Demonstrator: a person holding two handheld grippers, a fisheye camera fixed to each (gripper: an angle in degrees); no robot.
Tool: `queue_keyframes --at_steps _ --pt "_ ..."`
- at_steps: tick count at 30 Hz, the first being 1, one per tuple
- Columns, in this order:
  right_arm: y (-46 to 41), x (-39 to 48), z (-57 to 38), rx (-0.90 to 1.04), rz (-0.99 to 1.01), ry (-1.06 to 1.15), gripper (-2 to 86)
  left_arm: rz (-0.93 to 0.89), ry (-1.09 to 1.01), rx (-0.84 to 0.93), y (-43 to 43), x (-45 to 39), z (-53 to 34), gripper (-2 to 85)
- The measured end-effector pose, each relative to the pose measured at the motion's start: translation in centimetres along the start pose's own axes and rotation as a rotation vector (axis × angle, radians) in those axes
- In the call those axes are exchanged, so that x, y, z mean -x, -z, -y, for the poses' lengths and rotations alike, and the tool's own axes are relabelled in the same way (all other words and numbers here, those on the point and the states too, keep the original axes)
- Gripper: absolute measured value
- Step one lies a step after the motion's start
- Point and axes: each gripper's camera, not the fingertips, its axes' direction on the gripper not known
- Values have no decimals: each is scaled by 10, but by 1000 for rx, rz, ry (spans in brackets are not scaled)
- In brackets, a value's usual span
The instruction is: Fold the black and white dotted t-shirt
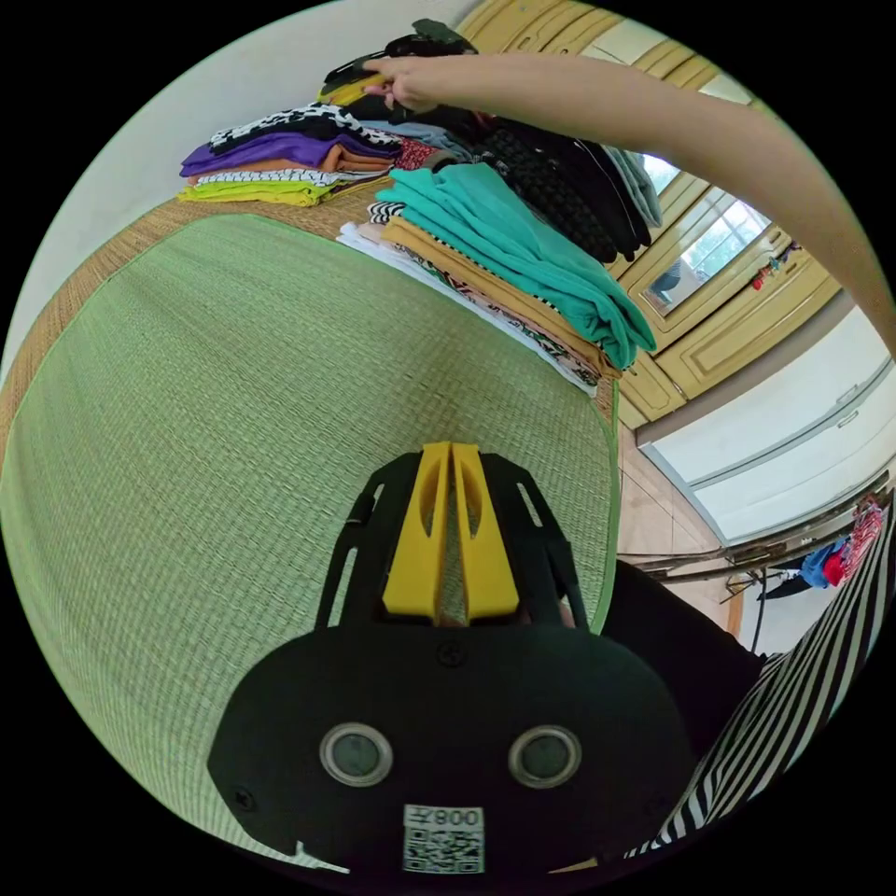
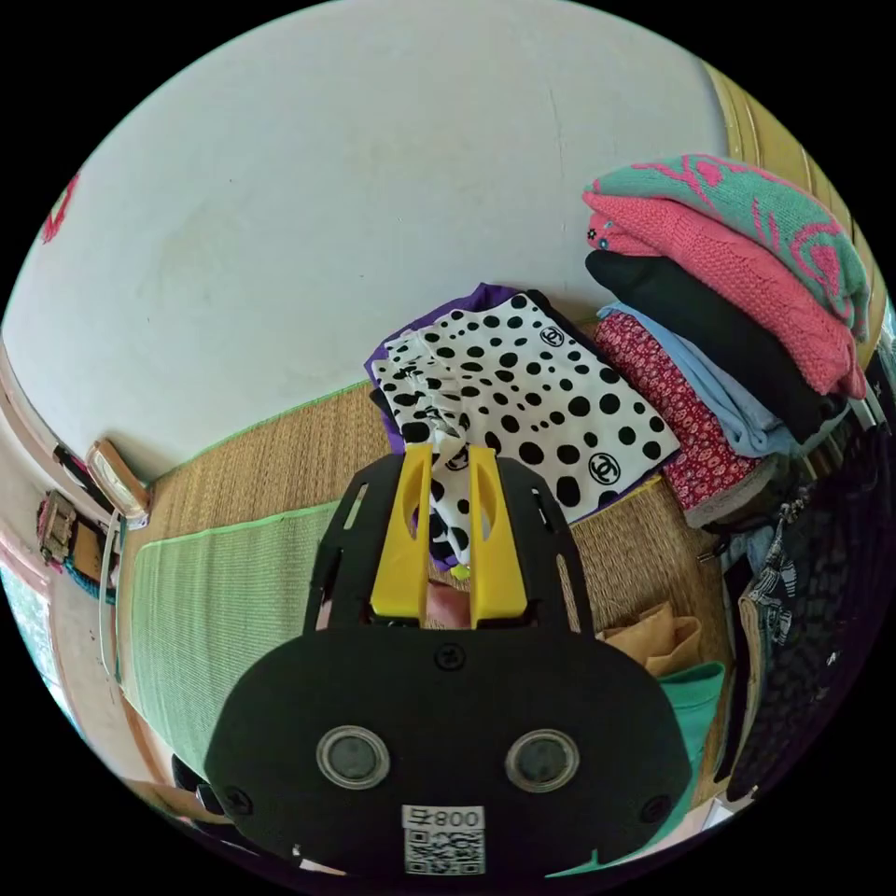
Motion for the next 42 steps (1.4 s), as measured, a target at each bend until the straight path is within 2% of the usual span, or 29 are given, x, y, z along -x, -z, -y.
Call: queue_keyframes --at_steps 4,7,10,14,20,27,33,35,42 --pt "-13 3 -3 18 13 -2 18 13 -5 0 13 7 -18 3" --pt "-4 8 -11 -16 102 12 9 -31 14 -2 24 22 -34 2" --pt "15 24 -25 -27 181 69 8 -143 73 -17 37 45 -51 2" --pt "56 62 -70 -48 356 201 8 -309 253 -120 75 81 -101 3" --pt "98 121 -175 72 525 353 7 -360 477 -277 160 122 -202 8" --pt "132 165 -273 238 763 314 7 -364 628 -380 235 133 -317 57" --pt "156 190 -317 310 823 321 8 -353 707 -373 252 127 -382 100" --pt "163 192 -327 308 804 322 8 -410 743 -367 246 133 -395 106" --pt "175 177 -342 284 727 262 8 -547 665 -305 230 151 -384 112"
